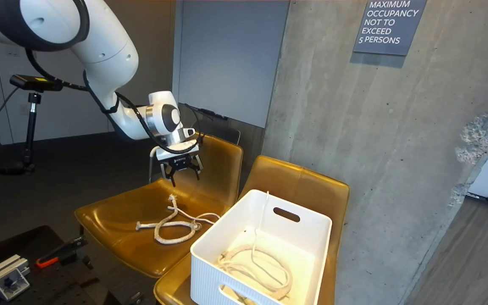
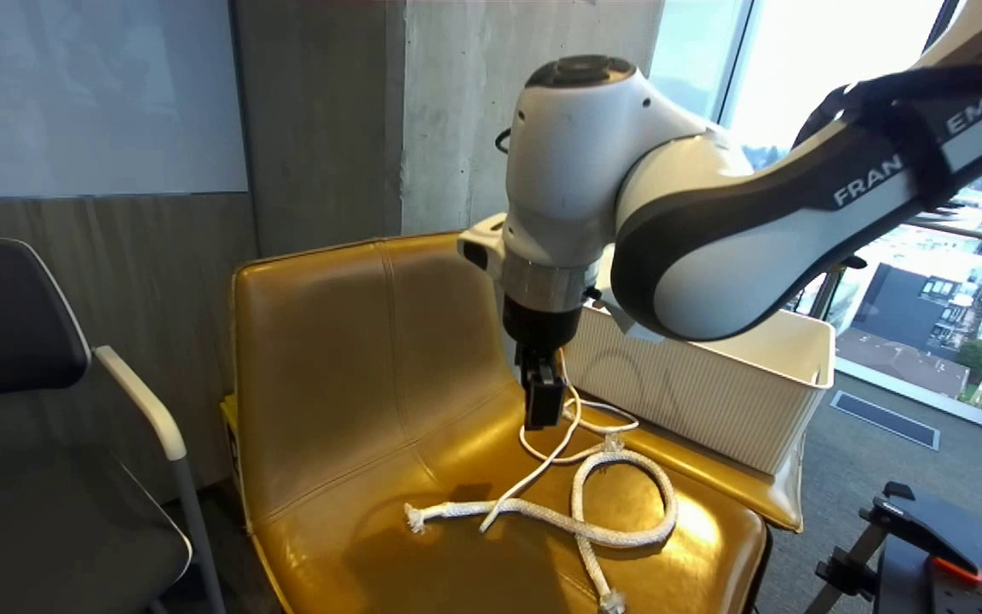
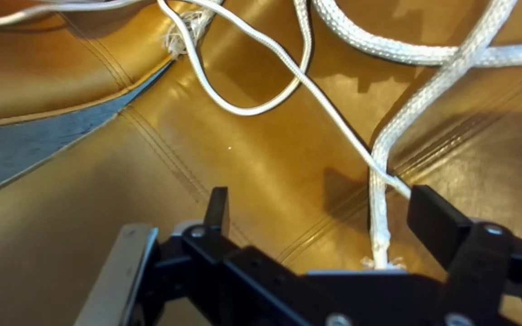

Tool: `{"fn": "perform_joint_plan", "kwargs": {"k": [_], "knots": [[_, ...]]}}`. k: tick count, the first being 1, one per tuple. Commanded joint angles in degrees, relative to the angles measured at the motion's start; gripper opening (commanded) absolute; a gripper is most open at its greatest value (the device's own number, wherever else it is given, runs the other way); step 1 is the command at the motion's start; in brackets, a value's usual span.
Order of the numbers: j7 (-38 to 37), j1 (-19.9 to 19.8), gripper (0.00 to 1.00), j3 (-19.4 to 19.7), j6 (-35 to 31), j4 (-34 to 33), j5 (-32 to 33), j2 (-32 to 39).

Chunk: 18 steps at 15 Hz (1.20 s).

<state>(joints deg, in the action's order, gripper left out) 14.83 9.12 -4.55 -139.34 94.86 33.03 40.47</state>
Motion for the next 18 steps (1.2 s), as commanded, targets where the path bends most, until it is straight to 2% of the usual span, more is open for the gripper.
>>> {"fn": "perform_joint_plan", "kwargs": {"k": [1, 6, 8, 11, 17, 18], "knots": [[15.28, -4.84, 1.00, -2.60, -0.39, -2.19, -4.16, 4.88], [31.11, -8.10, 1.00, -3.62, 6.39, -6.50, -8.72, 9.75], [35.07, -7.91, 1.00, -2.90, 7.94, -8.52, -9.19, 11.99], [39.12, -7.47, 1.00, -1.77, 9.37, -11.43, -8.82, 14.86], [44.33, -6.17, 1.00, 0.58, 7.98, -15.22, -7.18, 18.97], [44.11, -5.74, 0.75, 0.81, 8.10, -15.52, -7.32, 19.25]]}}
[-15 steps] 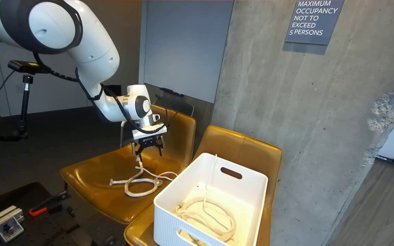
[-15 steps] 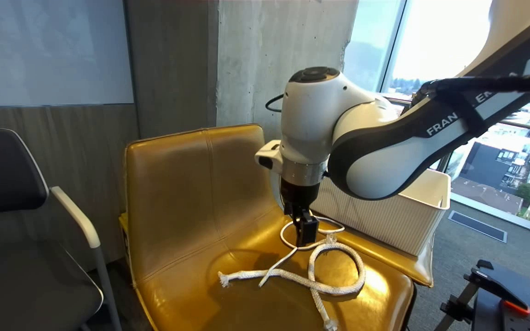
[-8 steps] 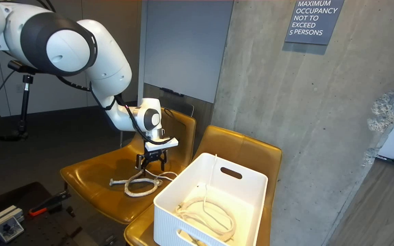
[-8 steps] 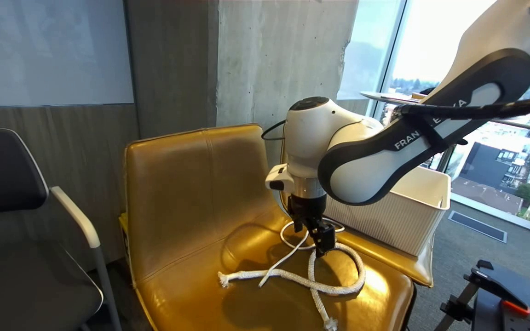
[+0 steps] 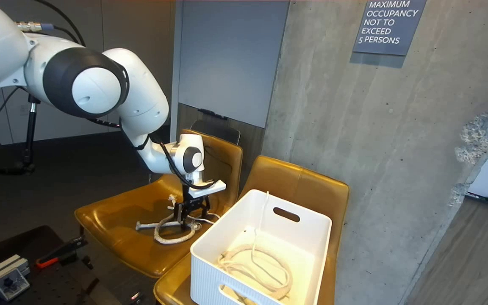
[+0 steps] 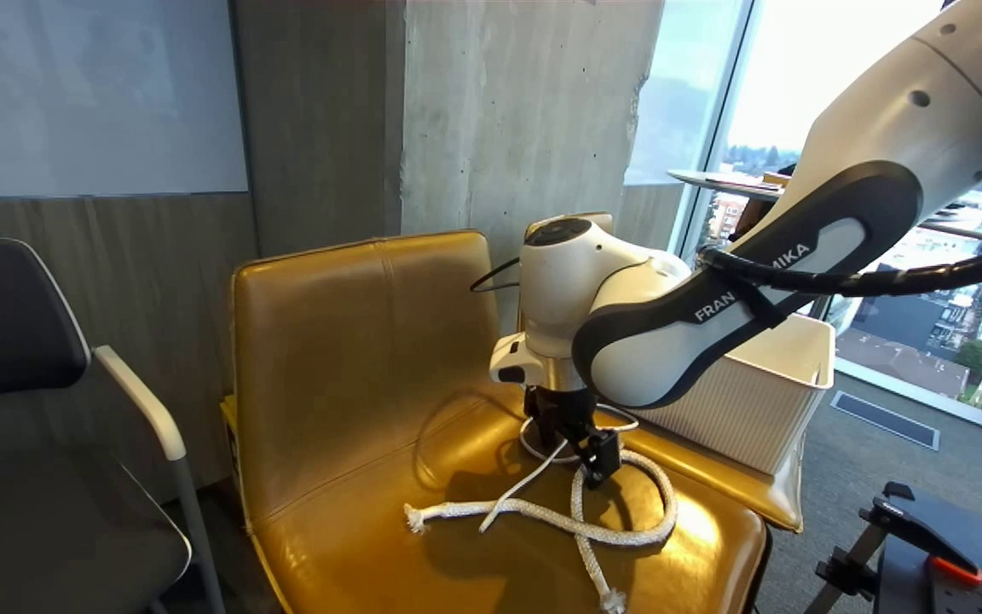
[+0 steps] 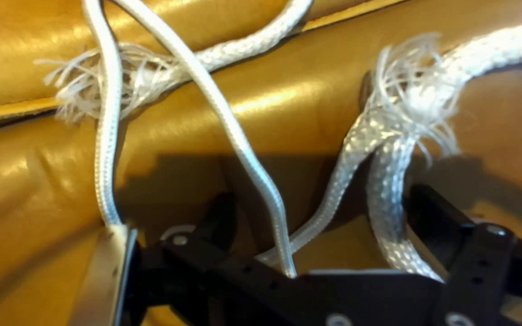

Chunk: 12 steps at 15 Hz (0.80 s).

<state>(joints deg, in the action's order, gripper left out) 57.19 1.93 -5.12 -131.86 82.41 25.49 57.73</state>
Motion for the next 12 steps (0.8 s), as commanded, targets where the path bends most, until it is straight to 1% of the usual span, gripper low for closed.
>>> {"fn": "perform_joint_plan", "kwargs": {"k": [1, 4, 5, 6, 7, 9, 10, 11, 12], "knots": [[1.64, 1.82, 0.74, 1.55, 0.83, -3.16, 0.20, 2.10], [0.00, 2.97, 0.53, 1.49, 0.05, -1.99, -0.23, 1.47], [-0.46, 3.44, 0.44, 1.45, -0.14, -1.51, -0.26, 1.20], [-1.08, 3.87, 0.37, 1.31, -0.49, -0.67, -0.36, 0.72], [-1.73, 4.41, 0.28, 1.29, -0.69, 0.03, -0.31, 0.41], [-3.39, 5.58, 0.14, 1.41, -0.83, 1.76, 0.01, -0.22], [-3.99, 5.93, 0.06, 1.30, -0.94, 2.43, 0.03, -0.46], [-4.76, 6.34, 0.01, 1.36, -1.08, 3.37, 0.12, -0.95], [-5.51, 6.72, 0.00, 1.36, -1.14, 4.07, 0.21, -1.38]]}}
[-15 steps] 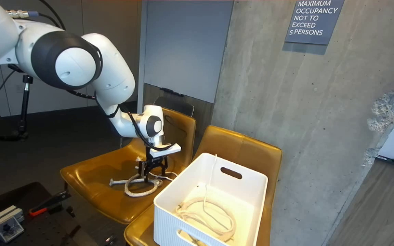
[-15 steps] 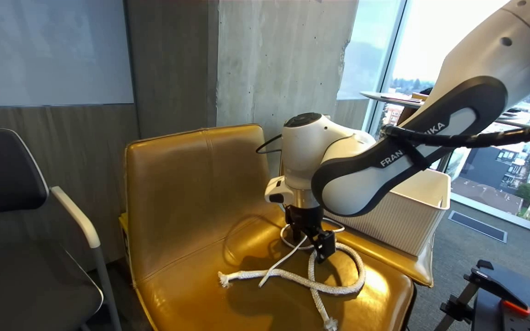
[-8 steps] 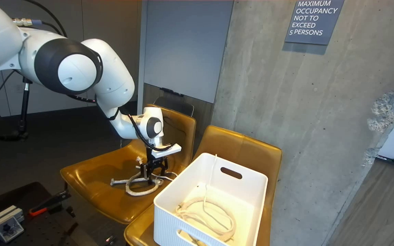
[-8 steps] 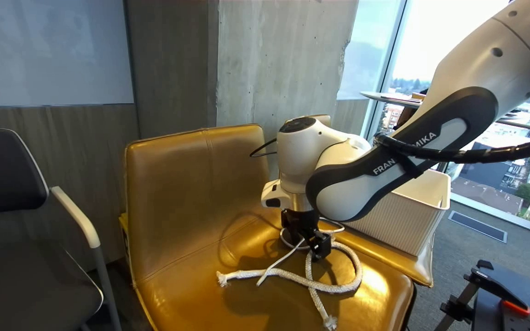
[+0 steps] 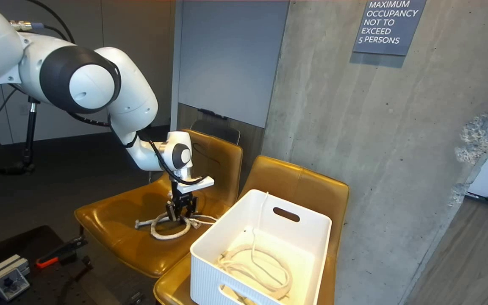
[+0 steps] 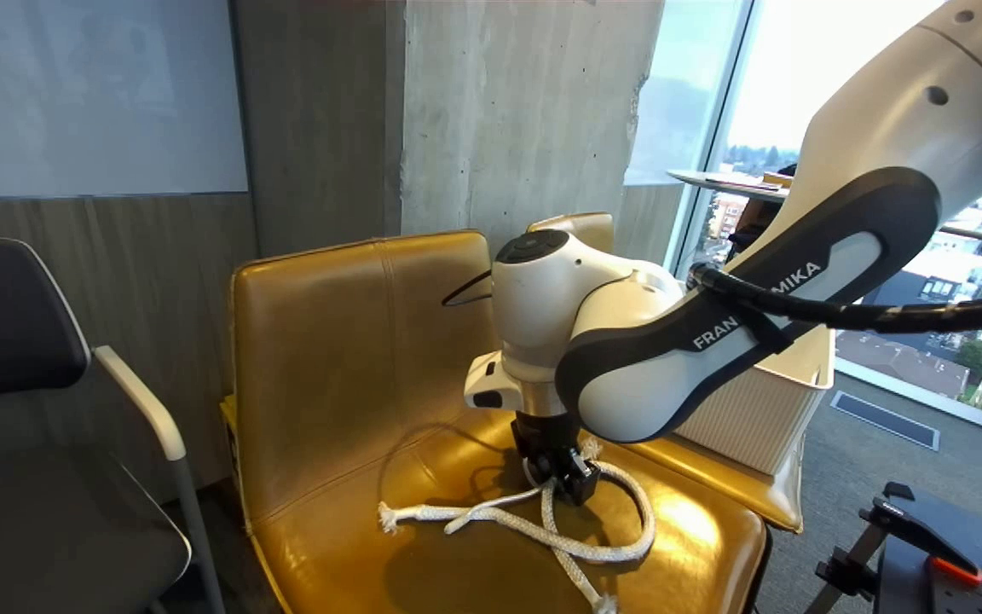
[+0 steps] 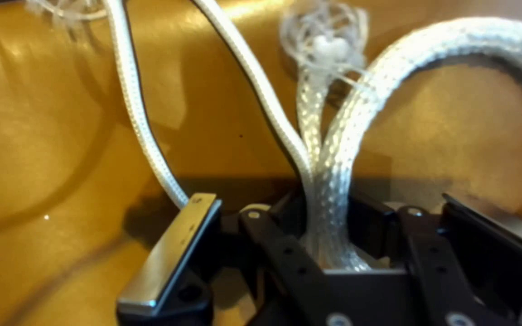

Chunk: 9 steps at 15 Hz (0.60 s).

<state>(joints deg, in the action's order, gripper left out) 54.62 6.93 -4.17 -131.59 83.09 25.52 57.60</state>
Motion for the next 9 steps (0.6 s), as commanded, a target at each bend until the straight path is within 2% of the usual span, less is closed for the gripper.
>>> {"fn": "perform_joint_plan", "kwargs": {"k": [1, 5, 9], "knots": [[-4.01, 2.29, 0.00, 0.57, -1.21, 4.17, 0.43, -1.97], [-8.91, 4.21, 0.02, 0.81, -1.13, 9.84, 1.51, -8.50], [-13.88, 5.22, 0.02, 1.39, -0.43, 18.21, 3.79, -19.56]]}}
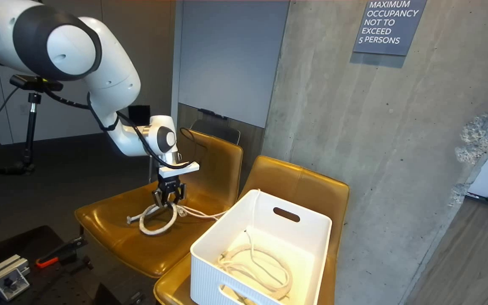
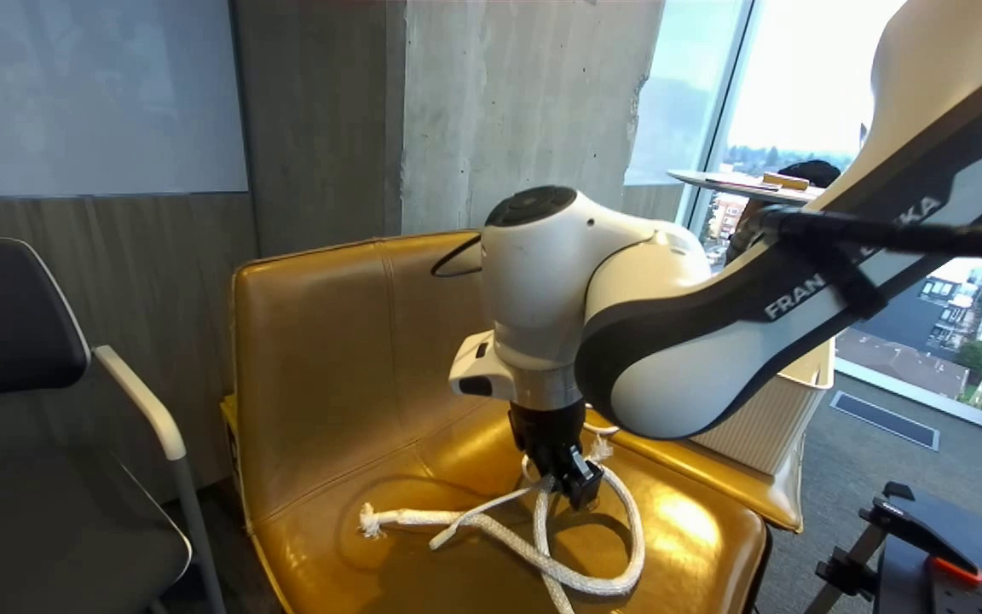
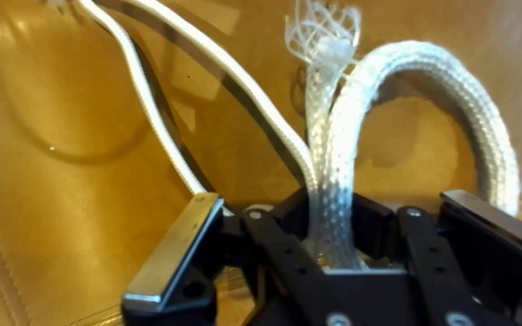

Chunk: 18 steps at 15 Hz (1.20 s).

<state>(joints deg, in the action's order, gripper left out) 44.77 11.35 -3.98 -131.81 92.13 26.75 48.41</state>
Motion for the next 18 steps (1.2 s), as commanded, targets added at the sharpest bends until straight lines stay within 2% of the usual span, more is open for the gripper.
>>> {"fn": "perform_joint_plan", "kwargs": {"k": [1, 5, 9, 13, 15, 18], "knots": [[-5.28, 0.94, 0.02, 1.45, 0.38, 10.78, 3.67, -13.07], [-11.99, 0.44, 0.02, 3.20, 3.90, 16.44, 9.95, -24.45], [-15.22, -2.78, 0.02, 4.01, 11.68, 16.73, 13.94, -33.60], [-13.01, -8.01, 0.02, 5.18, 20.50, 10.57, 13.13, -38.16], [-11.04, -10.59, 0.02, 6.21, 24.37, 5.14, 12.77, -38.26], [-7.77, -13.43, 0.02, 7.58, 29.77, -6.14, 12.94, -34.83]]}}
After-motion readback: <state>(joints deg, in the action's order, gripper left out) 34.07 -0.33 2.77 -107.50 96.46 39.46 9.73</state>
